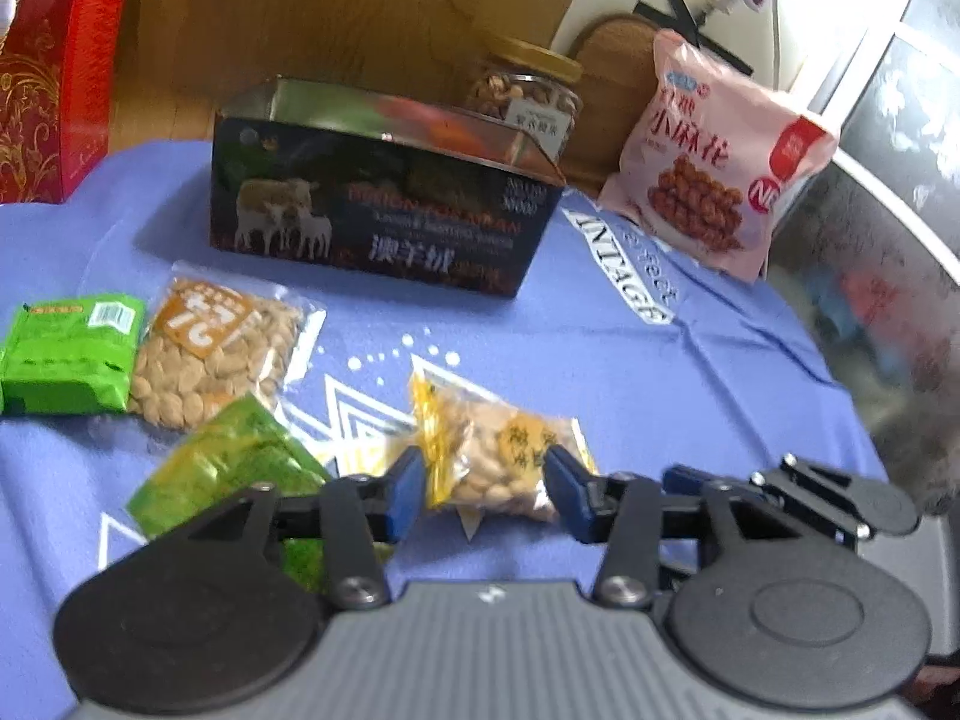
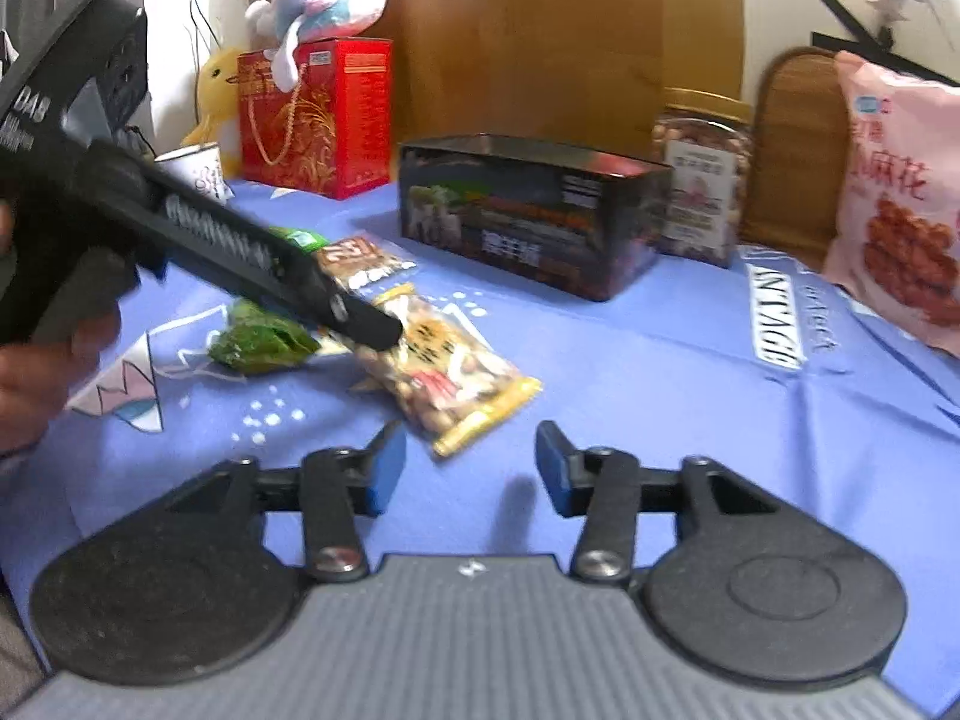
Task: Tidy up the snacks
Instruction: 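Close the left tool on the peanut bag and lift it, then carry the peanut bag over the tin and open the left tool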
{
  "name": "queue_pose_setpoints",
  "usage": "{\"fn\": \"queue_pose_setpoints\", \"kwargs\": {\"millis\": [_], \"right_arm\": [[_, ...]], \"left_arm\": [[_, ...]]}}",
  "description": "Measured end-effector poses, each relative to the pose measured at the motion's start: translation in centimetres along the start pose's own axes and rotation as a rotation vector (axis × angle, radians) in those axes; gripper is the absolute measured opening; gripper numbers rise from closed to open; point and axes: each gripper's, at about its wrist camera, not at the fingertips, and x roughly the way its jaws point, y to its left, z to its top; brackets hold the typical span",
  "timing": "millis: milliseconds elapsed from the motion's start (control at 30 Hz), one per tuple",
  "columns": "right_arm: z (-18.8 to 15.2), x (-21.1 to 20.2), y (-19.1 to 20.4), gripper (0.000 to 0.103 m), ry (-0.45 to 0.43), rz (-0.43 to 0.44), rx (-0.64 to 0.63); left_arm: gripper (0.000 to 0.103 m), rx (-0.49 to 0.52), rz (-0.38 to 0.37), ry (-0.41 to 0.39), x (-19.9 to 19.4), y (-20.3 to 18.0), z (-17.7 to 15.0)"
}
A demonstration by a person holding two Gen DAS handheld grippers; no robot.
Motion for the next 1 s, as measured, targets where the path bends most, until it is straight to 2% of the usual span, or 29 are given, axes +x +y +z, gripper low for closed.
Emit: {"fn": "queue_pose_setpoints", "kwargs": {"millis": [67,133,200,267,333,367,433,467,533,567,767,867,1000], "right_arm": [[-0.2,0.0,-0.2,0.059,0.005,0.0,-0.005],[0.0,0.7,-0.2,0.059,0.021,0.004,-0.012],[0.2,1.2,-0.1,0.059,0.031,0.011,-0.029],[0.5,2.0,0.1,0.059,0.041,0.026,-0.047],[0.7,2.8,0.3,0.057,0.038,0.046,-0.055],[0.9,3.1,0.3,0.052,0.033,0.049,-0.047],[1.1,3.3,0.0,0.039,0.021,0.071,-0.023],[1.1,3.4,-0.1,0.036,0.014,0.066,-0.014],[1.3,3.3,-0.2,0.034,-0.003,0.064,-0.003],[1.6,3.0,-0.3,0.033,-0.019,0.072,0.011],[6.5,2.4,-1.1,0.033,-0.193,0.061,0.028],[9.6,4.4,-1.9,0.03,-0.231,0.053,0.027],[12.8,8.9,-2.3,0.03,-0.237,0.026,0.015]], "left_arm": [[0.053,0.002,-0.006,0.001,0.0,0.0,0.6],[0.06,0.015,0.01,0.001,0.4,-0.3,1.1],[0.061,0.031,0.034,0.011,1.3,-0.6,1.8],[0.056,0.039,0.048,0.039,2.3,-0.7,2.1],[0.044,0.048,0.06,0.076,3.4,-0.6,2.0],[0.044,0.05,0.068,0.069,3.5,-0.5,1.8],[0.034,0.044,0.064,0.063,3.0,-0.4,1.6],[0.033,0.037,0.061,0.063,2.8,-0.3,1.6],[0.022,0.013,0.023,0.068,2.0,-0.1,1.9],[0.023,0.003,0.009,0.067,1.5,-0.2,2.3],[0.022,0.023,0.024,-0.087,-1.6,-0.9,7.5],[0.023,0.032,0.052,-0.155,-1.5,0.0,10.6],[0.024,0.014,0.085,-0.213,0.4,2.3,14.3]]}}
